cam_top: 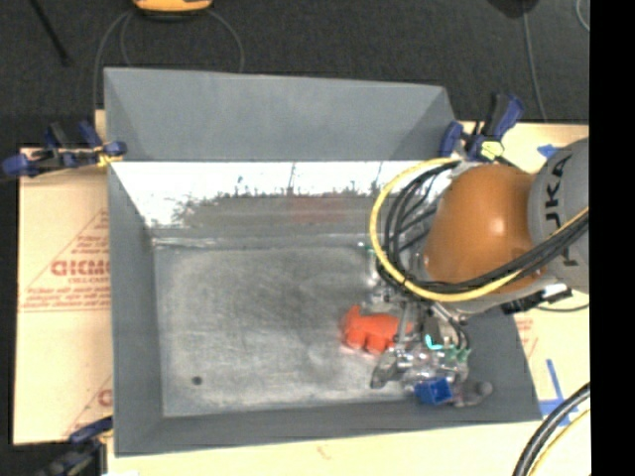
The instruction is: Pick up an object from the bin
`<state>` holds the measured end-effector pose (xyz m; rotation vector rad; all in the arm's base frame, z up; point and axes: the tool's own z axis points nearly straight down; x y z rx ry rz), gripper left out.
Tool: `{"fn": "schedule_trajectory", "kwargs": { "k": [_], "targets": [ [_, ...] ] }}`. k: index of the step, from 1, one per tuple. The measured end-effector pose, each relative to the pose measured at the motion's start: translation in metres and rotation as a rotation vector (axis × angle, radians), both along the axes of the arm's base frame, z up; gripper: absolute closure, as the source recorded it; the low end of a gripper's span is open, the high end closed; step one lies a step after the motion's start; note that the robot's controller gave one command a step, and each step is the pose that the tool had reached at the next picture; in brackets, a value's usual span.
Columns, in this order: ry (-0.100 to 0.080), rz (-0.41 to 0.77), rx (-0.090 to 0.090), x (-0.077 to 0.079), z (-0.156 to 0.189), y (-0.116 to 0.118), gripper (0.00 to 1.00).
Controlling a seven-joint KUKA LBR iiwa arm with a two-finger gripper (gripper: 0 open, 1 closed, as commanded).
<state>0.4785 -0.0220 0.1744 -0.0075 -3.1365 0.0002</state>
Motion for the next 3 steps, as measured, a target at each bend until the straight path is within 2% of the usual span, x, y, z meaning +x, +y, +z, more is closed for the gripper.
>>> {"fn": "schedule_trajectory", "kwargs": {
  "k": [1,2,3],
  "targets": [
    [-0.013,0.061,0.0,0.0549,-0.0924,-0.0554,0.0],
    [-0.01,0.003,0.001,0.0577,-0.0984,-0.0542,0.0],
    [-0.013,0.004,-0.001,0.0597,-0.0963,-0.0551,0.0]
  ]
}}
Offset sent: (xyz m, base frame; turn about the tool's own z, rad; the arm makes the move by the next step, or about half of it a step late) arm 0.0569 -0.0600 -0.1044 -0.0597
